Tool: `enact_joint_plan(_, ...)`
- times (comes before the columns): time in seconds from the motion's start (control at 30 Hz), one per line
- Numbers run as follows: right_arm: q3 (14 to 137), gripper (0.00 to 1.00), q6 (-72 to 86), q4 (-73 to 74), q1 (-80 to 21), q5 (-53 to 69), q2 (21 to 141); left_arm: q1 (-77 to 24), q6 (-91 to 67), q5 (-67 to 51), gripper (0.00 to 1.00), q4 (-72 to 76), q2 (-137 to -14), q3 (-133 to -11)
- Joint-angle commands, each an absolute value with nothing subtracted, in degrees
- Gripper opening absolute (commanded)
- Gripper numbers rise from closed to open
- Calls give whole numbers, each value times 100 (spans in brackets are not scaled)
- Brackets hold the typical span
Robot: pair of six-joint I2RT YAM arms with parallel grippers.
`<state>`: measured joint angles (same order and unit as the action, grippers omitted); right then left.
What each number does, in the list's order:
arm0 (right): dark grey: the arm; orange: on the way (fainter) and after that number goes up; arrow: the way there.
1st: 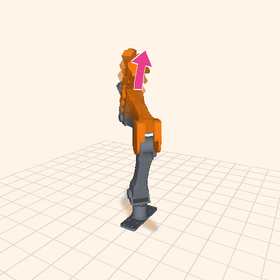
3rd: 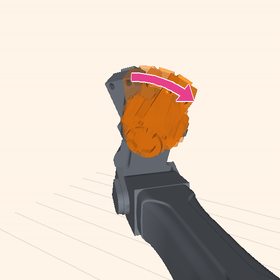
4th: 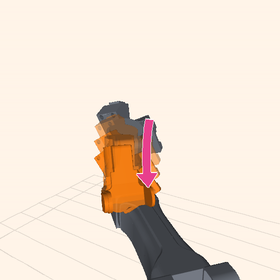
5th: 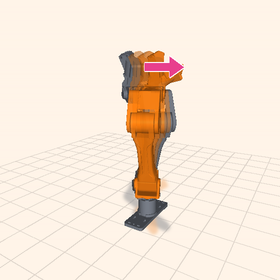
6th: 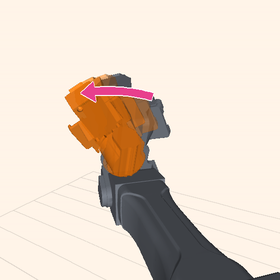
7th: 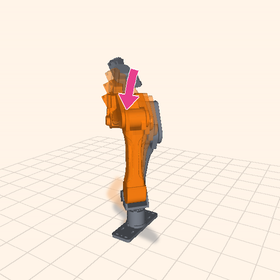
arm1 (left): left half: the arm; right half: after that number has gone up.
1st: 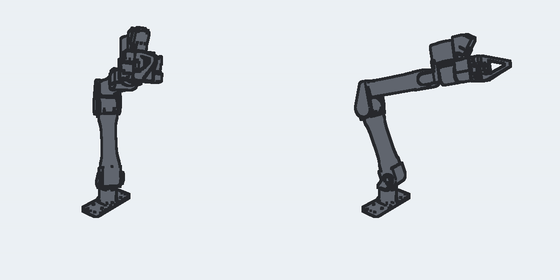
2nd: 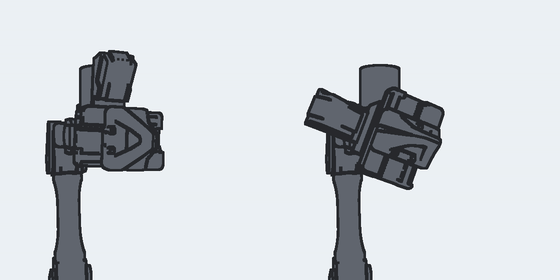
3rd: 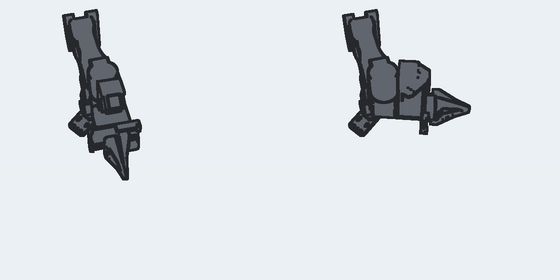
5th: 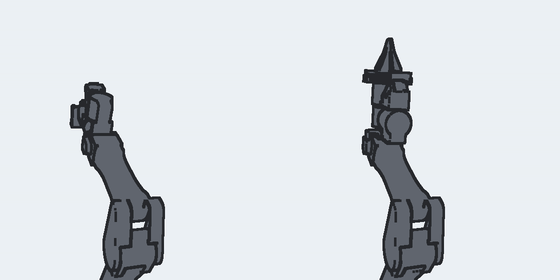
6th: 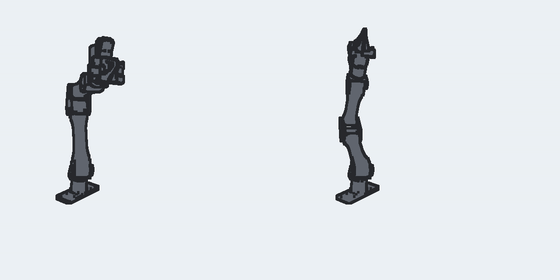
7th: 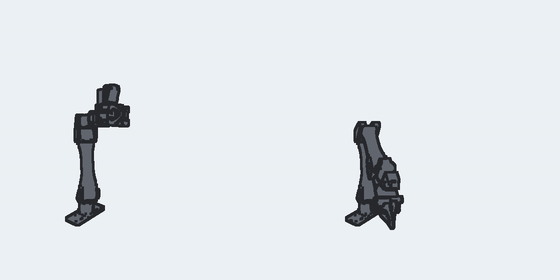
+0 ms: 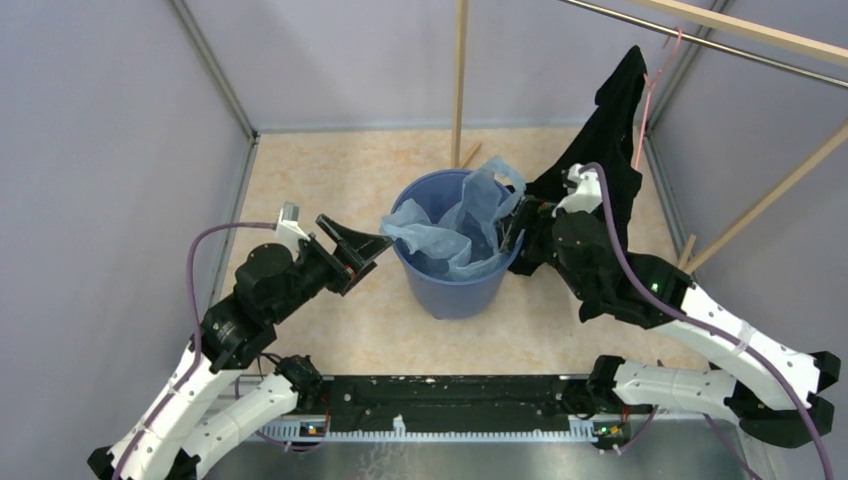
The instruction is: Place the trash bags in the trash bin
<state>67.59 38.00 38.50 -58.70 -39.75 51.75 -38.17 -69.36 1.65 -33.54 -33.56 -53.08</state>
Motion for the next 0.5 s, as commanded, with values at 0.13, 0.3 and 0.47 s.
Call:
enact_joint_plan(0.13,7013,79,3282,3355,-5833,-4137,5534,-3806,-7553,-475,92,-2222,-3684,-5389)
enact_joint_plan(0.3,6941,42,2952,2976,-5832,-4195,5649,-3806,-7157,-803,84,-2008,-4130,-5809)
enact_joint_plan(0.47,6906,0,2894,2631,-5836,-3978,5605,-3806,-6635,-1038,96,-1996,-4416,-6240)
